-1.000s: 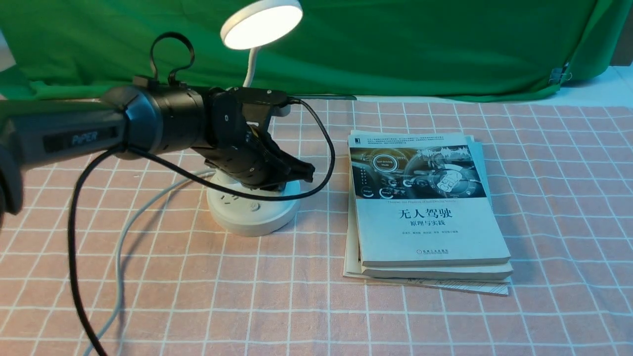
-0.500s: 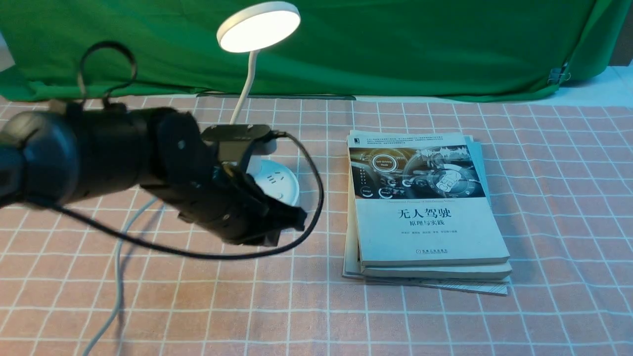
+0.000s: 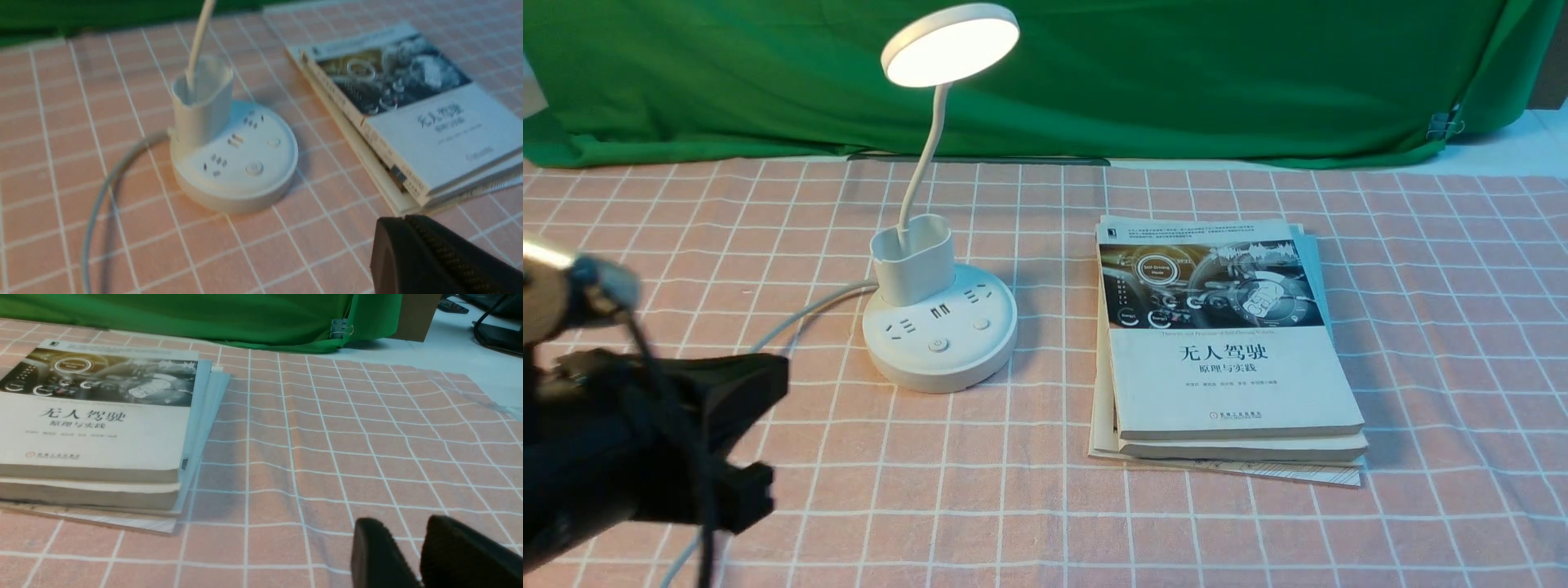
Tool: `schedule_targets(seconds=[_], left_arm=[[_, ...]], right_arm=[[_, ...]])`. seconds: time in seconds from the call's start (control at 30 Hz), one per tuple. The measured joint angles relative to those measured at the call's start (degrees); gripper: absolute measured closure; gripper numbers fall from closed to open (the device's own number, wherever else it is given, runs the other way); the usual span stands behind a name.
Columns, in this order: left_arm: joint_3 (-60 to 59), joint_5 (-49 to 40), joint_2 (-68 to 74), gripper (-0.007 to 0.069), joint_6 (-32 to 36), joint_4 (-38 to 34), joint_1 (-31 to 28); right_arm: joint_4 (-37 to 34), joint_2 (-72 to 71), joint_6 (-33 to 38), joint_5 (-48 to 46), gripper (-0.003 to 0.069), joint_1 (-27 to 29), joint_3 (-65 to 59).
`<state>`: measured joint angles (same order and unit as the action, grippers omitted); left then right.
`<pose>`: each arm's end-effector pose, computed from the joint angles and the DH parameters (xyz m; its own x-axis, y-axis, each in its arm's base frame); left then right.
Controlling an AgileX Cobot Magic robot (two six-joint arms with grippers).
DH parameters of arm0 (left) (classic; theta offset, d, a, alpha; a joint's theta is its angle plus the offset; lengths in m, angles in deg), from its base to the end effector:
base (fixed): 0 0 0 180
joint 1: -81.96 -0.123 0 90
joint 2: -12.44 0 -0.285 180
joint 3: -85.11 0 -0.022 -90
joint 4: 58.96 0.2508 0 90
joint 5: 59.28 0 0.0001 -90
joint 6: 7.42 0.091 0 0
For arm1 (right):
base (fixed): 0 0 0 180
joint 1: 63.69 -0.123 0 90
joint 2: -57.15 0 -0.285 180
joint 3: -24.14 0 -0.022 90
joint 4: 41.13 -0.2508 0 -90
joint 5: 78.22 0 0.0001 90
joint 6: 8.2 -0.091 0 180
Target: Turn on the table lamp on the pink coffee tablecloth with your hand.
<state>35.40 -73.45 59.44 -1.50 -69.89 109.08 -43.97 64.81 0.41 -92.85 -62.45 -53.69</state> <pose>0.1247 -0.0687 0.2919 -0.3529 0.0891 -0.9314 0.4668 0.8795 -0.0927 0.0554 -0.0001 0.1866 -0.1754 -0.0984 -0.9796 -0.0086 0.9951 -0.0984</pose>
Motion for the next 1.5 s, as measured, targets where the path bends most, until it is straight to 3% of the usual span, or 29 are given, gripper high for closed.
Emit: schedule_targets(seconds=[0.17,0.4,0.5,0.57,0.67,0.77,0.9,1.07,1.23,1.5], left_arm=[[-4.99,0.54,-13.25,0.0603,0.09,1.21,0.0],[-6.49,0.93,-18.72,0.0603,0.15,0.29,0.0],[-6.51,1.01,-18.91,0.0603,0.01,6.22,-0.16],[-6.86,1.73,-19.14,0.0603,-3.13,12.18,-0.59],[-9.35,3.37,-21.47,0.0603,-17.44,22.71,-4.39],[-12.63,4.18,-25.38,0.0603,-22.96,25.59,-10.76],[-17.59,6.08,-30.99,0.0603,-23.06,22.42,-18.54],[-27.1,10.62,-37.93,0.0603,-14.62,9.31,-26.14],[-27.82,1.16,-39.13,0.0601,-9.21,5.93,-26.53],[-27.82,-0.11,-39.17,0.0589,-4.27,5.11,-23.97]], right_arm=[[0.0,0.0,0.0,0.0,0.0421,0.0,0.0],[0.0,0.0,0.0,0.0,0.0421,0.0,0.0],[0.0,0.0,0.0,0.0,0.0421,0.0,0.0],[0.0,0.0,0.0,0.02,0.0419,0.0,0.0],[0.0,-0.01,0.0,0.02,0.0418,0.0,0.0],[0.0,-0.01,0.0,0.02,0.0418,0.0,0.0],[0.0,-0.01,0.0,0.02,0.0419,0.0,0.0],[0.0,-0.01,0.0,0.02,0.0419,0.0,0.0],[0.0,-0.01,0.0,0.02,0.0419,0.0,0.0],[0.0,-0.01,0.0,0.0,0.0419,0.0,0.0]])
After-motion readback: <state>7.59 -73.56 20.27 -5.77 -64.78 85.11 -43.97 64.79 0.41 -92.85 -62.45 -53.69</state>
